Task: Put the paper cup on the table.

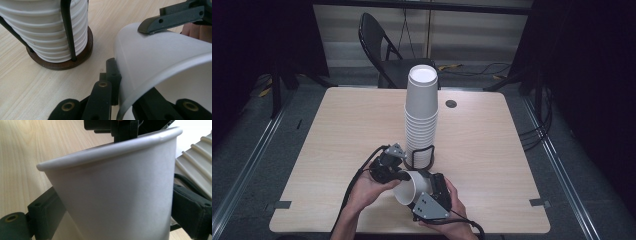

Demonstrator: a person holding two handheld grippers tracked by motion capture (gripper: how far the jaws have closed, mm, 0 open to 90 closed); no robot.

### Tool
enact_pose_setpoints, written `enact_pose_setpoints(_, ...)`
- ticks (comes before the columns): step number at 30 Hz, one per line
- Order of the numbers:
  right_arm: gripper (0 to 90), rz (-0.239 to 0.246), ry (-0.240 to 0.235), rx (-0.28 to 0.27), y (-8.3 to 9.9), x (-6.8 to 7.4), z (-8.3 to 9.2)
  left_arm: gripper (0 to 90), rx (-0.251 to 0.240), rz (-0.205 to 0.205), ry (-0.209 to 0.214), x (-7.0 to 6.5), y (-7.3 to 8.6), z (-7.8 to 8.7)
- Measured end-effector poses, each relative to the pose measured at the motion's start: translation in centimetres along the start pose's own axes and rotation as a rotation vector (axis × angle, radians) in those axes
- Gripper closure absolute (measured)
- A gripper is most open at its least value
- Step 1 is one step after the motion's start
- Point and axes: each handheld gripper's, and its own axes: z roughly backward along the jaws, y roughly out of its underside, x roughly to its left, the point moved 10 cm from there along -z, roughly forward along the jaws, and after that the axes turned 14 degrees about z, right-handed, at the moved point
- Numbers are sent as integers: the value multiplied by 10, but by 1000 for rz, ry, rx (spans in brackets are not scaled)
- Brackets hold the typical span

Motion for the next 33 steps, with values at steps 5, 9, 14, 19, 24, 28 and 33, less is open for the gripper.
enact_pose_setpoints(5,77,22,-10,-27,-12,1,-3,879,9,-14,13,-6,0,-6)
enact_pose_setpoints(9,77,24,-12,-30,-14,2,-5,878,-4,-3,15,-6,0,-7)
enact_pose_setpoints(14,74,13,-14,-24,-16,1,-7,876,-10,7,17,-6,-1,-6)
enact_pose_setpoints(19,72,15,-3,-31,-18,-1,-7,876,-19,10,20,-7,-1,-6)
enact_pose_setpoints(24,74,16,-14,-11,-15,0,-7,874,-29,9,26,-7,-1,-9)
enact_pose_setpoints(28,73,22,-5,-4,-14,-1,-7,874,-39,15,30,-7,-1,-9)
enact_pose_setpoints(33,84,19,-5,-5,-14,-1,-8,873,-50,15,43,-6,-1,-8)
